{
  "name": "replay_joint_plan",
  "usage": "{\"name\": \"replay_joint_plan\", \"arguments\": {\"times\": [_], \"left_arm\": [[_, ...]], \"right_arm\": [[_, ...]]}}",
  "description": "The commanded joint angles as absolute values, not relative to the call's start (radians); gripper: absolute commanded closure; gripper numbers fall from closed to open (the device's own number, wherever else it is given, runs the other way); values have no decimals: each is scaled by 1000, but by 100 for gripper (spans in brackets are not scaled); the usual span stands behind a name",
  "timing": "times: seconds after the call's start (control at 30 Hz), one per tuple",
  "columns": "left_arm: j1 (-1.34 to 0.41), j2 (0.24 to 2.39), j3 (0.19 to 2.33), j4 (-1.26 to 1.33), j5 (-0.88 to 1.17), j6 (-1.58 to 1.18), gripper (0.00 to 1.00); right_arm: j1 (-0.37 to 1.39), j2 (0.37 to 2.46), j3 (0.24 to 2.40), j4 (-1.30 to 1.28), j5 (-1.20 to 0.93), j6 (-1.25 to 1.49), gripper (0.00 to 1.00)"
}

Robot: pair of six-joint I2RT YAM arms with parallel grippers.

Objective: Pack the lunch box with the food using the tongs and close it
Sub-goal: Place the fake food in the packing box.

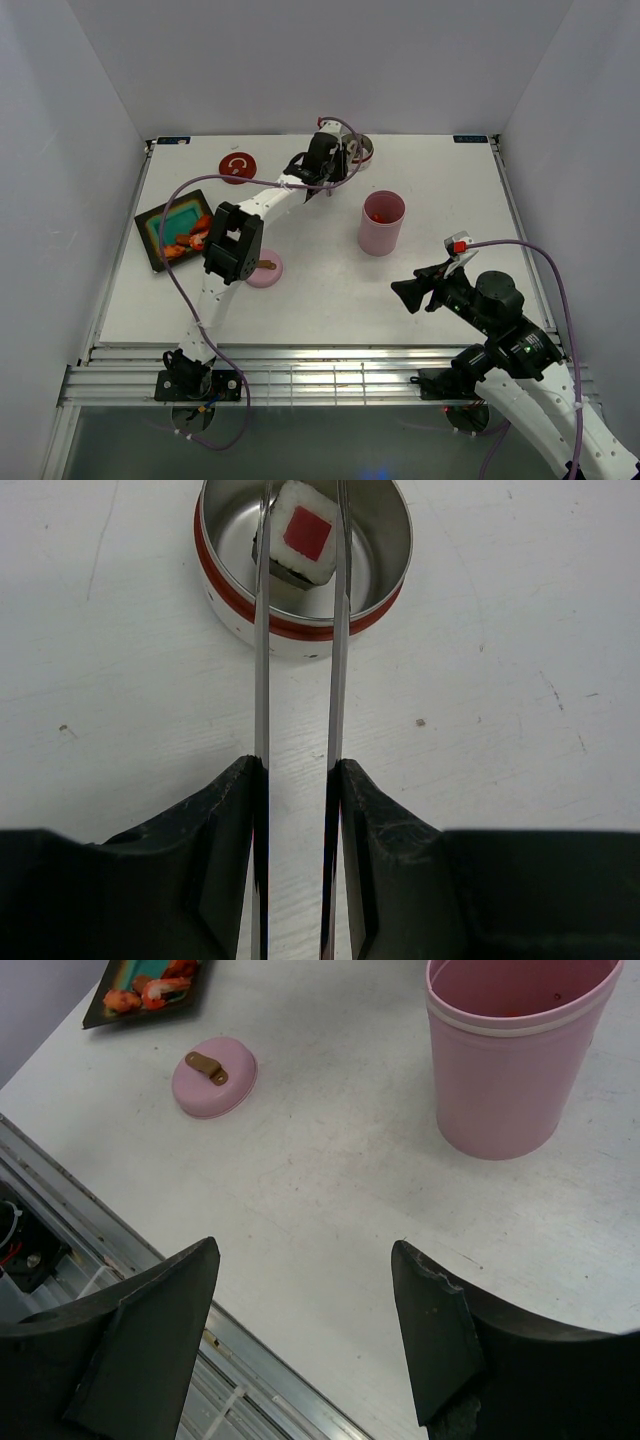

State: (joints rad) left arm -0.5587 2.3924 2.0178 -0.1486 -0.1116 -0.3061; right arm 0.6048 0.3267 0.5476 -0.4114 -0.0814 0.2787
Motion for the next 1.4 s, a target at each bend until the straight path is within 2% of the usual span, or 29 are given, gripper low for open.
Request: {"name": "replay_joint_plan", "arguments": {"times": [0.0, 0.13, 0.23, 0.47, 0.8, 0.97, 1.1, 1.23, 1.37], "left_arm": [[-557, 2367, 2062, -92, -124, -290, 61], [-557, 2362, 2052, -94, -123, -288, 51], [-557, 2353, 2048, -94, -121, -287, 48], [-557, 2293, 2031, -89, -112, -293, 47], [-557, 2180, 2017, -78, -133, -278, 41], [-557, 2138, 2011, -112, -130, -270, 42], [-557, 2050, 1962, -165, -205, -285, 43], [-555, 1918, 1907, -325, -312, -284, 43], [-505, 1759, 1685, -419, -373, -327, 43]], "right_arm": [[612, 325, 566, -365, -81, 265, 24], [611, 340, 560, -356, -78, 259, 25], [612, 347, 557, -350, -77, 255, 25], [611, 344, 554, -345, -84, 255, 25], [612, 350, 555, -348, -98, 255, 24], [612, 353, 554, -350, -90, 255, 24], [612, 354, 552, -347, -97, 256, 24], [612, 350, 546, -341, -120, 258, 24], [612, 344, 546, -336, -143, 256, 24]]}}
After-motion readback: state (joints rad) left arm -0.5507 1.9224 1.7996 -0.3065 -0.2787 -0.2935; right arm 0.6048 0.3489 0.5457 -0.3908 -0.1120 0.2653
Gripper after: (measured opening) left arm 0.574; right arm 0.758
